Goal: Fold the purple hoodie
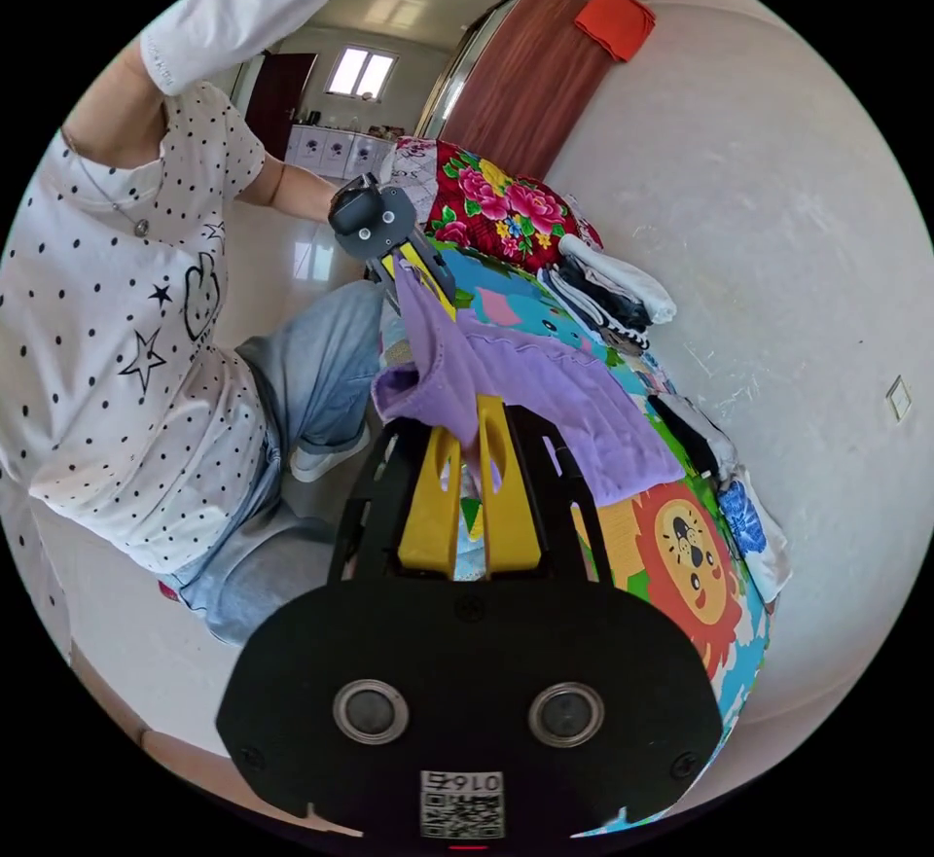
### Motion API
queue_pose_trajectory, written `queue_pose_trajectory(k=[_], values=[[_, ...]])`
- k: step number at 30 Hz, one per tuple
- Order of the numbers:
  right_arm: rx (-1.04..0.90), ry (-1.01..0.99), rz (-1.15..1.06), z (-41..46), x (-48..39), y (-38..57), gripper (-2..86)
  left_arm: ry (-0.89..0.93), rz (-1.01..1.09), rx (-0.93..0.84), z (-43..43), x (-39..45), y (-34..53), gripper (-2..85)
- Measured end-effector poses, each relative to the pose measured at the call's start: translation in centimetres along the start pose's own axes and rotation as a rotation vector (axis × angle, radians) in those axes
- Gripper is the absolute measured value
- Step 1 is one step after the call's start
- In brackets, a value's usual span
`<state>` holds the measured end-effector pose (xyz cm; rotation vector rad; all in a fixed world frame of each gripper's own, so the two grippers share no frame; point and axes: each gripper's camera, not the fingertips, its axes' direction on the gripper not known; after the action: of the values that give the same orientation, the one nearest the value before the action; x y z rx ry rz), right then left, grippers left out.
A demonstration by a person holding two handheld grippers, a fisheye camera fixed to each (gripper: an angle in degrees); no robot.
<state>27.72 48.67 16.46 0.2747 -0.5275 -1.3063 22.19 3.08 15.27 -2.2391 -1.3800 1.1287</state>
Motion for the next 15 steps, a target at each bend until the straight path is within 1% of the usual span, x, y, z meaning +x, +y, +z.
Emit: queue_pose_trajectory(k=[1,3,5,7,9,10,12,13,14,15], values=[[0.001,-0.027,-0.006,-0.7,0.7,-0.2,2.0,0.022,0.010,0.003,-0.3,-0.3,0.1,4.7],[-0.006,-0.075,0.002,-1.8,2.0,-0.8,2.0,0.154,0.050,0.001,-0.8,-1.9,0.3,4.7],[-0.040,-0.179,0.101,-2.8,5.0,-2.1,2.0,0.254,0.045,0.004,-0.8,-4.1,0.7,4.6],[-0.045,-0.238,0.189,-3.5,7.9,-3.0,1.9,0.339,0.038,0.017,-0.5,-7.1,1.4,4.6],[-0.015,-0.270,0.218,-4.2,11.1,-3.8,1.8,0.462,-0.057,0.065,0.8,-13.3,2.8,4.5],[-0.001,-0.285,0.228,-4.4,13.6,-4.4,1.7,0.491,-0.089,0.083,1.3,-15.0,3.3,4.4],[0.012,-0.320,0.266,-4.2,18.3,-5.3,1.5,0.634,-0.212,0.152,4.4,-22.3,5.4,4.4],[0.014,-0.355,0.287,-3.6,21.8,-6.0,1.4,0.673,-0.235,0.164,5.5,-24.1,5.9,4.4],[0.005,-0.384,0.314,-2.6,25.5,-6.8,1.2,0.752,-0.275,0.174,8.0,-27.4,6.9,4.3],[-0.001,-0.406,0.321,-2.0,27.3,-7.2,1.2,0.830,-0.315,0.166,11.0,-30.5,7.7,4.2]])
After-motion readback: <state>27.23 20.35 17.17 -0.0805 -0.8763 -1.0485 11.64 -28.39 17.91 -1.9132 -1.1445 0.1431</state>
